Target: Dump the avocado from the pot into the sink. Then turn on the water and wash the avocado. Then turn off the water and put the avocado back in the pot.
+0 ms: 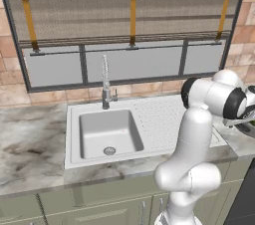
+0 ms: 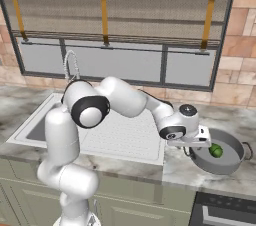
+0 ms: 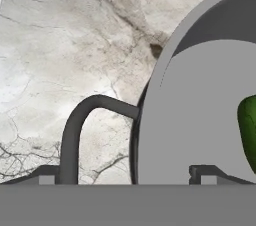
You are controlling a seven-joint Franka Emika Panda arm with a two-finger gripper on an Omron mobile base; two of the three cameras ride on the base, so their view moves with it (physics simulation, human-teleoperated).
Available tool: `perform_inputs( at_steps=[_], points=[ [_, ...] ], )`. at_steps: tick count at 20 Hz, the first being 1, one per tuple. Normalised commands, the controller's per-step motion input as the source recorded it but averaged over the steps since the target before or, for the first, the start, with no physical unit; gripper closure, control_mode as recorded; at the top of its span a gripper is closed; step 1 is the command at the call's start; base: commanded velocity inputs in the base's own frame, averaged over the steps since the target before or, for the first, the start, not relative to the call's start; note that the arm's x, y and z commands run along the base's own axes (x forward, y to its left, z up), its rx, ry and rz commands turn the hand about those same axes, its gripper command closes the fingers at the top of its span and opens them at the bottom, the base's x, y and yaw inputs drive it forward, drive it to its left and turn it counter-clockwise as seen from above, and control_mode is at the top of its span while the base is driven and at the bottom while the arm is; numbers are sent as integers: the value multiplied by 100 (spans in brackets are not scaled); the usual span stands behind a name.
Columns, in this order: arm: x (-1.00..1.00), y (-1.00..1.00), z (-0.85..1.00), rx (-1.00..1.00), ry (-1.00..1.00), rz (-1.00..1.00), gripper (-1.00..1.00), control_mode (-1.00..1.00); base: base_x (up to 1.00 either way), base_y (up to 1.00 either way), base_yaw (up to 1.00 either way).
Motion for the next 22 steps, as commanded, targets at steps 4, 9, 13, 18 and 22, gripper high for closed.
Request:
perform_inputs(
  at_steps=[4, 9, 13, 18, 22],
  points=[
    [0, 0, -22, -4, 0, 0, 100, -100, 0, 0, 0],
    [-8, 8, -5, -3, -2, 0, 100, -100, 0, 0, 0],
    [-43, 49, 7, 0, -6, 0, 100, -100, 0, 0, 0],
    [-57, 90, 34, 0, -15, 0, 100, -100, 0, 0, 0],
    [-32, 88, 78, 0, -23, 0, 100, -100, 0, 0, 0]
  ],
)
